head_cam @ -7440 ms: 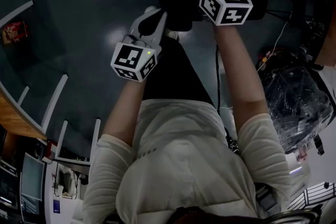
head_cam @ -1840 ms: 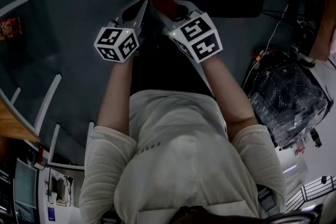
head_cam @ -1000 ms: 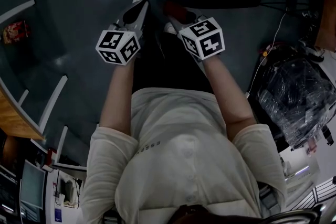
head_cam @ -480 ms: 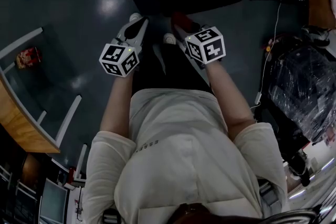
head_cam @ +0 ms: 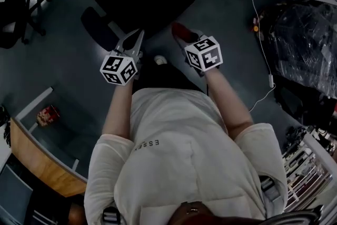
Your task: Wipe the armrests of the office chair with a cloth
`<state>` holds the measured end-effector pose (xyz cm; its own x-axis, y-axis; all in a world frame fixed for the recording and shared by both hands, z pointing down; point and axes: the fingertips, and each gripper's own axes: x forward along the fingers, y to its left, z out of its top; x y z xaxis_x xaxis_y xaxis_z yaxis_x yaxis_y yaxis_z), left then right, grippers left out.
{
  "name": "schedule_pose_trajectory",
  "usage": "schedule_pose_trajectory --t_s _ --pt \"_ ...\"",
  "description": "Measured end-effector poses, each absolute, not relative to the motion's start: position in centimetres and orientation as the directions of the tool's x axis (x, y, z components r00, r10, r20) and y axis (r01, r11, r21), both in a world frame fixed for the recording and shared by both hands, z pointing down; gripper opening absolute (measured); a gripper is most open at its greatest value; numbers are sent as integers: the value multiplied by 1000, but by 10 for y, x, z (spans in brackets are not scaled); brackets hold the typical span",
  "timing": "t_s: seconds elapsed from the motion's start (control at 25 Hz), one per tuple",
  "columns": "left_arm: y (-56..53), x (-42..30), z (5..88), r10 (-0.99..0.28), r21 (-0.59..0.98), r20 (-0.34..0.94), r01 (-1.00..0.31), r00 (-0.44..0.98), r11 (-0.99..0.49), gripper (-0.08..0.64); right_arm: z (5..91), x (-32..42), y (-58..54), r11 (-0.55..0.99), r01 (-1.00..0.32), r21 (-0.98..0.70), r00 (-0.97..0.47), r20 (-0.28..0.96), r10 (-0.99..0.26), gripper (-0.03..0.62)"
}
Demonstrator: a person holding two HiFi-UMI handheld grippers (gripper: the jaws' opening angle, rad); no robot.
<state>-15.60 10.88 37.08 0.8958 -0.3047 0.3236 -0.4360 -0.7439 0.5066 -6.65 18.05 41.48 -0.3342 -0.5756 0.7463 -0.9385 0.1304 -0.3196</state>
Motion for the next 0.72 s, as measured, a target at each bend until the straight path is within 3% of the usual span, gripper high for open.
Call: schedule_pose_trajectory --t_s 0.36,0.72 --pt "116 -43 341 -104 447 357 -267 928 -854 16 369 58 212 -139 -961 -239 -75 710 -700 49" --pt "117 31 346 25 409 381 -144 924 -901 17 358 118 214 -261 -936 -235 40 667 -744 49"
